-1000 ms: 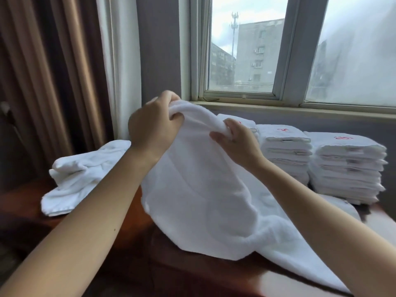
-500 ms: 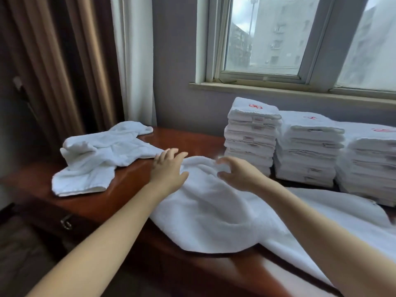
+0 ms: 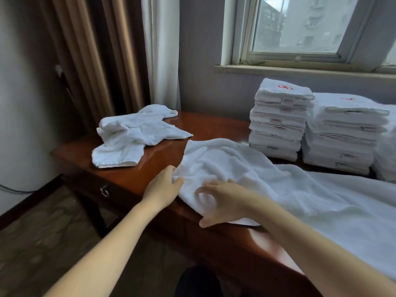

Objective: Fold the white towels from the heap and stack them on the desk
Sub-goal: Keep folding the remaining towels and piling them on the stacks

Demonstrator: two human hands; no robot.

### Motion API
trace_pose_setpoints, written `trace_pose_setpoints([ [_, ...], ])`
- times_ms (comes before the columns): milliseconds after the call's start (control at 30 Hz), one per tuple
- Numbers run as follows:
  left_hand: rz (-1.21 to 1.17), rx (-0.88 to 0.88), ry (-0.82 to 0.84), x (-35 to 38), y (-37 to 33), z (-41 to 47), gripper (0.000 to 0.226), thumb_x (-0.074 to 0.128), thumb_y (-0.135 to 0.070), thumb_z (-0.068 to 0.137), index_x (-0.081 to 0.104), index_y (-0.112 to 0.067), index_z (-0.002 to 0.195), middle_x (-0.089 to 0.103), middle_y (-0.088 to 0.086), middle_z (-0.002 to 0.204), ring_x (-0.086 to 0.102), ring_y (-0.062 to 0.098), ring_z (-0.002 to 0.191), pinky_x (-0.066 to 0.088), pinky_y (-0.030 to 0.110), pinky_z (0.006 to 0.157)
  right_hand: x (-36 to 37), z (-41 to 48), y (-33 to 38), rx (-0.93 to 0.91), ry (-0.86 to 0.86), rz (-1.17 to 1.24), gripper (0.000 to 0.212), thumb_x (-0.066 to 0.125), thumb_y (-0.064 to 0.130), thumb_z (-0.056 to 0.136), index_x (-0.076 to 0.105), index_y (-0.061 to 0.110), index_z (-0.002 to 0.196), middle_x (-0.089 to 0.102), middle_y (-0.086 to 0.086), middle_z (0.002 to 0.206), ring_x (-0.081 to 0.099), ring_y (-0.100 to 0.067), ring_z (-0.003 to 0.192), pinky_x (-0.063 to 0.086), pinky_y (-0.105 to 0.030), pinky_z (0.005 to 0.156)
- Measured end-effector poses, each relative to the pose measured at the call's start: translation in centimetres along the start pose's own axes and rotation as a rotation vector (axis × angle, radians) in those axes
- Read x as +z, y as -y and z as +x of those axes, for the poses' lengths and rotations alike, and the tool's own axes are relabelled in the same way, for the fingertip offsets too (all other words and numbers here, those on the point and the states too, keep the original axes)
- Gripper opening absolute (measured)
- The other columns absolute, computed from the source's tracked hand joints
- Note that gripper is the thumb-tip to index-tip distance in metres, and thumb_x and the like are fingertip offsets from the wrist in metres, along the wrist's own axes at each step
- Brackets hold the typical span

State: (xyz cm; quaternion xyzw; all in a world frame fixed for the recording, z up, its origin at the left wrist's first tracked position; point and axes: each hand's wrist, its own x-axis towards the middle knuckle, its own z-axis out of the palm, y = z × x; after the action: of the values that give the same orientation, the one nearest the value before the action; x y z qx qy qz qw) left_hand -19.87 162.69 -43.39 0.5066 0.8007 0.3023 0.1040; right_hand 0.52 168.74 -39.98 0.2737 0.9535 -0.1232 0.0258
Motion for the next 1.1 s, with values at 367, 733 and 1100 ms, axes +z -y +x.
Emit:
trace_pose_setpoints([
  [367,-0.532,-0.101,-0.065,-7.2,-1.8,0.7,0.015,0.054,-0.014,0.097,0.066,-0.017,0.087,0.064,-0.002,0.083,0.064,0.011,0.075,0.049,0.015,0.052,-2.3,-1.1,0.4,0.006,-0.232,0.17,0.027,0.063,0.019,0.08,0.062,0.03,0.104,0.049,0.019,0.073,0.052,-0.008,0.073,0.031,-0.017,0.055],
  [733,-0.802,-0.276,-0.148,-6.4,-0.3,2.0,0.045,0.051,-0.016,0.098,0.041,-0.014,0.142,0.057,0.005,0.115,0.062,0.019,0.096,0.051,0.03,0.082,-4.5,5.3,-2.6,0.337,-0.46,0.329,0.043,0.056,0.03,0.095,0.049,0.022,0.137,0.061,0.0,0.127,0.058,-0.019,0.112,0.047,-0.032,0.086],
  [1100,0.111,-0.178,-0.096,-2.0,1.2,3.8,0.052,0.053,-0.046,0.092,0.049,-0.023,0.139,0.052,0.005,0.14,0.045,0.028,0.13,0.037,0.038,0.105,-1.1,4.8,-2.3,0.142,-0.306,0.112,0.032,0.053,0.03,0.095,0.059,0.027,0.126,0.063,0.009,0.12,0.058,-0.014,0.112,0.046,-0.028,0.082],
])
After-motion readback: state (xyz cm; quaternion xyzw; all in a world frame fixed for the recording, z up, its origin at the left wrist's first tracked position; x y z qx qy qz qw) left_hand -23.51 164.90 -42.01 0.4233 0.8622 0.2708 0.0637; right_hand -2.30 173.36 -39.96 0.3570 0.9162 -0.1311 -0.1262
